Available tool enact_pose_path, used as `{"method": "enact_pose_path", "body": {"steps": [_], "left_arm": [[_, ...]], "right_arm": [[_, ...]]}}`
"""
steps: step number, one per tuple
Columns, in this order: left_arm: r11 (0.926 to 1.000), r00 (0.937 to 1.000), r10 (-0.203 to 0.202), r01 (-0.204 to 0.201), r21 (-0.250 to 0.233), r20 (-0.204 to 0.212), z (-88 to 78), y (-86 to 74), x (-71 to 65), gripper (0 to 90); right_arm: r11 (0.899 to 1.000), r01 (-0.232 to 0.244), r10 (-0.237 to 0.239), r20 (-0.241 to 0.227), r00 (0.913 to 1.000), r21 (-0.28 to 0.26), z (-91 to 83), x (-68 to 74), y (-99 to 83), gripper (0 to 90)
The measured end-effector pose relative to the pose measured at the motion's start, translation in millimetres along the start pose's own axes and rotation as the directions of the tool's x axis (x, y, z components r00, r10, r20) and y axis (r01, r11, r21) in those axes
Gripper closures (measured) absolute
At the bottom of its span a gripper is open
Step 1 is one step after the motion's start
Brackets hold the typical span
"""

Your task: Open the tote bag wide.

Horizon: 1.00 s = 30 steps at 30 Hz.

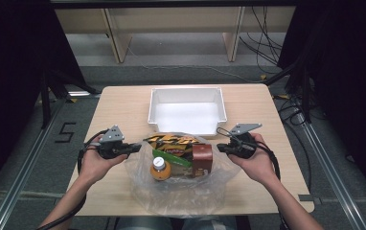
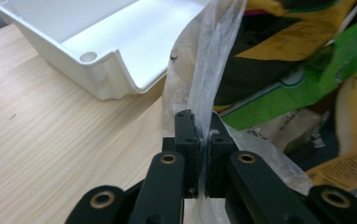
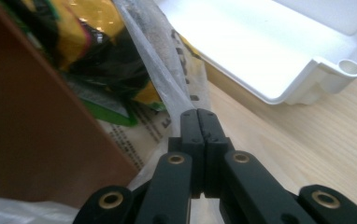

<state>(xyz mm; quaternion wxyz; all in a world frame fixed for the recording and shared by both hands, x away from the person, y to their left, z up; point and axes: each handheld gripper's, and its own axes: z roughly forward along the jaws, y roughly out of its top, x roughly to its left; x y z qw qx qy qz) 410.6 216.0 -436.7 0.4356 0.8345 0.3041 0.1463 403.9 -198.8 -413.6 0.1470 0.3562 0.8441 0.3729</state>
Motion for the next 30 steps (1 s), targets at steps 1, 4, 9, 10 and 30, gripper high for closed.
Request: {"method": "enact_pose_path", "body": {"steps": [1, 4, 9, 10, 30], "left_arm": [[1.0, 1.0, 0.01, -0.01, 0.002, -0.003, 2.8, -0.5, 2.2, 86.9], [0.9989, 0.9999, -0.003, 0.004, 0.046, -0.014, 10.6, -3.6, 7.7, 86.9], [0.9964, 0.9978, -0.058, 0.06, 0.059, -0.03, 30.2, -11.3, 9.7, 86.9], [0.9956, 0.999, -0.034, 0.037, 0.087, -0.029, 31.1, -12.1, 11.5, 86.9], [0.9863, 0.9947, -0.085, 0.093, 0.136, -0.057, 58.0, -27.6, 9.8, 84.8]], "right_arm": [[0.999, -0.008, 0.008, 0.0, 1.0, 0.031, -1.0, -0.5, 1.0, 90.0], [0.999, -0.014, 0.013, 0.022, 0.9997, 0.048, 4.0, -2.4, 1.1, 90.0], [0.999, -0.017, 0.014, 0.055, 0.9984, 0.049, 19.7, -4.3, -4.2, 90.0], [0.998, -0.012, 0.009, 0.065, 0.9979, 0.055, 22.4, -5.6, -5.6, 90.0], [0.99, -0.078, 0.07, 0.075, 0.9947, 0.118, 44.4, -14.7, -17.4, 90.0]]}}
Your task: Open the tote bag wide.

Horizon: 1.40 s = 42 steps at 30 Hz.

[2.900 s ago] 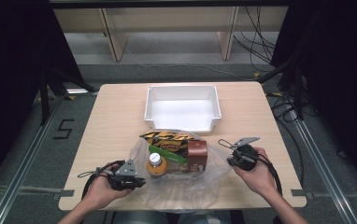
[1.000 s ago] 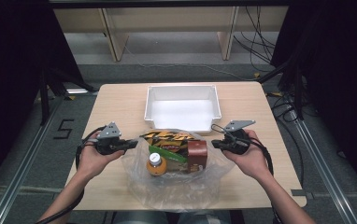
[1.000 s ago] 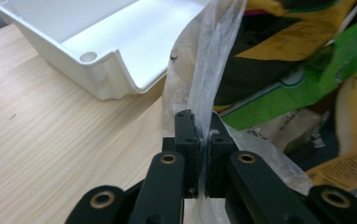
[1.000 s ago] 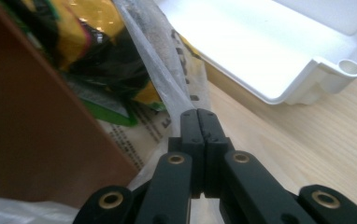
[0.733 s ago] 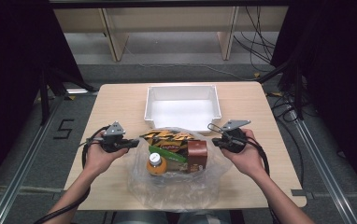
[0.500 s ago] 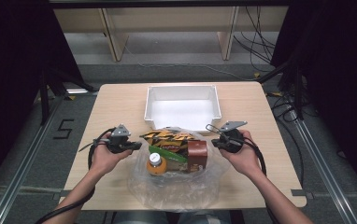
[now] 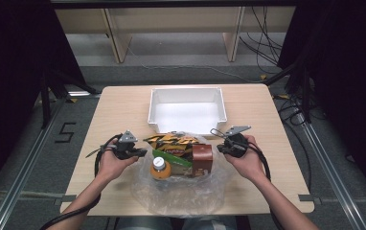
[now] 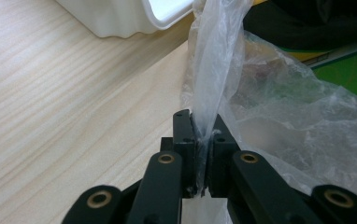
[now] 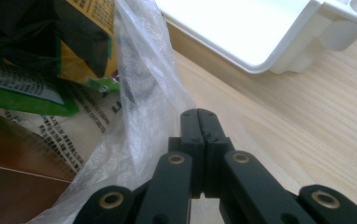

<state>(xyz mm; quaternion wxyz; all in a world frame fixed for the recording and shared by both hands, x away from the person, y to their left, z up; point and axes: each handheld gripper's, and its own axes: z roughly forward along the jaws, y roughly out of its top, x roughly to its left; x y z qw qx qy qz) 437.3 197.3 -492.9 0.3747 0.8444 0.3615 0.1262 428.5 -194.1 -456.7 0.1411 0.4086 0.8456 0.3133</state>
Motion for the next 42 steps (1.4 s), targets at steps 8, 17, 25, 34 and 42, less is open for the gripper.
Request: {"method": "enact_pose_path", "body": {"steps": [8, 17, 25, 34, 42], "left_arm": [[0.9996, 0.9996, -0.016, 0.016, -0.022, -0.025, -4.9, 0.1, -0.3, 78.5], [0.9962, 0.9899, -0.036, 0.025, -0.084, -0.137, -35.7, 2.9, 2.7, 40.2], [0.9826, 0.9866, -0.104, 0.083, -0.166, -0.125, -73.7, -8.8, -1.4, 31.5], [0.967, 0.9784, -0.184, 0.163, -0.196, -0.094, -91.2, -32.2, -12.9, 30.8], [0.962, 0.977, -0.196, 0.176, -0.209, -0.083, -85.8, -34.9, -16.4, 31.2]], "right_arm": [[1.0, 0.003, -0.003, 0.0, 1.0, -0.02, 0.7, -2.9, -1.2, 89.6], [0.994, -0.002, 0.0, -0.012, 0.9999, -0.108, -36.8, -5.4, 15.0, 65.8], [0.98, 0.035, -0.042, -0.035, 0.9985, -0.195, -77.0, 8.0, 42.5, 56.6], [0.979, 0.082, -0.104, -0.111, 0.9883, -0.189, -97.1, 36.3, 75.4, 54.6], [0.979, 0.13, -0.153, -0.147, 0.9773, -0.156, -103.0, 57.9, 100.2, 54.8]]}}
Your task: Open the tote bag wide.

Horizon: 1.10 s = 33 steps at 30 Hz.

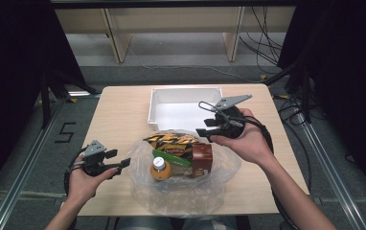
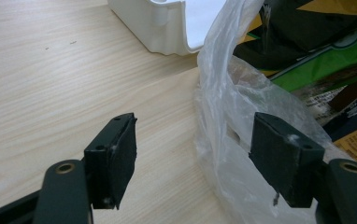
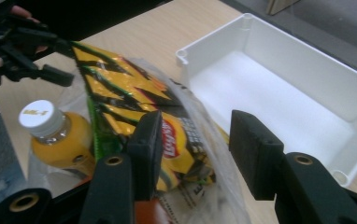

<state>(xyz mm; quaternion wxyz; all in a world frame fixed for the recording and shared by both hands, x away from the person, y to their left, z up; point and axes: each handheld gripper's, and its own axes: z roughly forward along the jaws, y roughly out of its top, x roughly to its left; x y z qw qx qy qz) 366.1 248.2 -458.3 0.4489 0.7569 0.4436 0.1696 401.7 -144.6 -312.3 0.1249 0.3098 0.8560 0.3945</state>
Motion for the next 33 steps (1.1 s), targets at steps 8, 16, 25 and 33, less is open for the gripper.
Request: {"method": "enact_pose_path", "body": {"steps": [8, 16, 25, 33], "left_arm": [[1.0, 1.0, -0.003, 0.003, 0.001, 0.005, 2.3, -2.3, 1.2, 31.1], [1.0, 1.0, 0.004, -0.004, 0.007, 0.008, 3.2, -1.7, 0.7, 30.9], [0.9999, 0.9999, -0.007, 0.007, 0.008, 0.012, 4.9, -3.2, 2.0, 30.7], [0.9999, 0.9999, -0.005, 0.005, 0.011, 0.01, 6.0, -2.5, 1.5, 30.6]], "right_arm": [[0.997, 0.064, -0.061, -0.051, 0.9968, 0.051, 6.9, 5.4, 11.8, 56.0], [0.985, 0.118, -0.107, -0.095, 0.9898, 0.125, 15.2, 17.2, 20.1, 56.1], [0.974, 0.164, -0.146, -0.121, 0.9819, 0.159, 31.7, 24.6, 19.3, 52.3], [0.972, 0.17, -0.146, -0.15, 0.9778, 0.161, 36.9, 29.9, 17.4, 46.5]]}}
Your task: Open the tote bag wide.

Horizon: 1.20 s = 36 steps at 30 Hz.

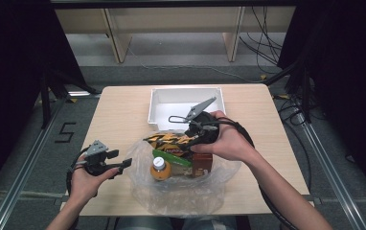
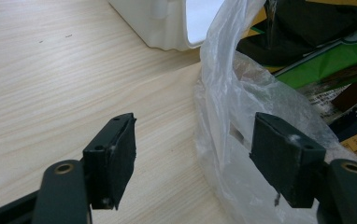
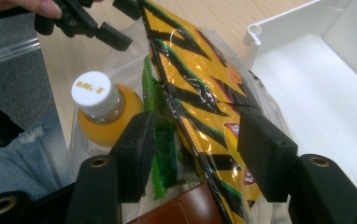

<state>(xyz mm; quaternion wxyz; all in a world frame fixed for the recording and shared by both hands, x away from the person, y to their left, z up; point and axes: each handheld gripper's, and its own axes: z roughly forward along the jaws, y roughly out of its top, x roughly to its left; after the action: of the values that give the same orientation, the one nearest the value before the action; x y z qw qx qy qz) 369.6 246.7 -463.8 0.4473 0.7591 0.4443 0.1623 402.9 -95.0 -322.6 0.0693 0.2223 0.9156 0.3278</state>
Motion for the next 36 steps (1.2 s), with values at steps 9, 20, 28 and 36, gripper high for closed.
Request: {"method": "enact_pose_path", "body": {"steps": [9, 20, 28, 36], "left_arm": [[1.0, 1.0, -0.004, 0.004, 0.004, 0.007, 0.5, -0.8, 0.6, 30.5], [1.0, 1.0, 0.004, -0.004, 0.003, 0.002, 2.0, -1.1, 1.6, 30.4], [0.9999, 0.9997, 0.009, -0.008, -0.015, 0.022, 4.9, 0.5, 2.7, 37.0], [0.9994, 0.9976, 0.035, -0.035, -0.001, 0.06, 15.4, 5.8, 3.4, 52.6]], "right_arm": [[0.999, 0.033, -0.034, 0.059, 0.9977, 0.029, 10.7, -4.4, -0.1, 52.5], [0.999, -0.037, 0.038, 0.081, 0.996, -0.016, 7.7, -14.8, -0.6, 57.0], [0.998, -0.065, 0.065, 0.111, 0.9917, -0.009, 9.1, -26.3, -8.7, 59.6], [0.993, -0.113, 0.115, 0.099, 0.9884, -0.032, 6.9, -40.0, -19.3, 72.7]]}}
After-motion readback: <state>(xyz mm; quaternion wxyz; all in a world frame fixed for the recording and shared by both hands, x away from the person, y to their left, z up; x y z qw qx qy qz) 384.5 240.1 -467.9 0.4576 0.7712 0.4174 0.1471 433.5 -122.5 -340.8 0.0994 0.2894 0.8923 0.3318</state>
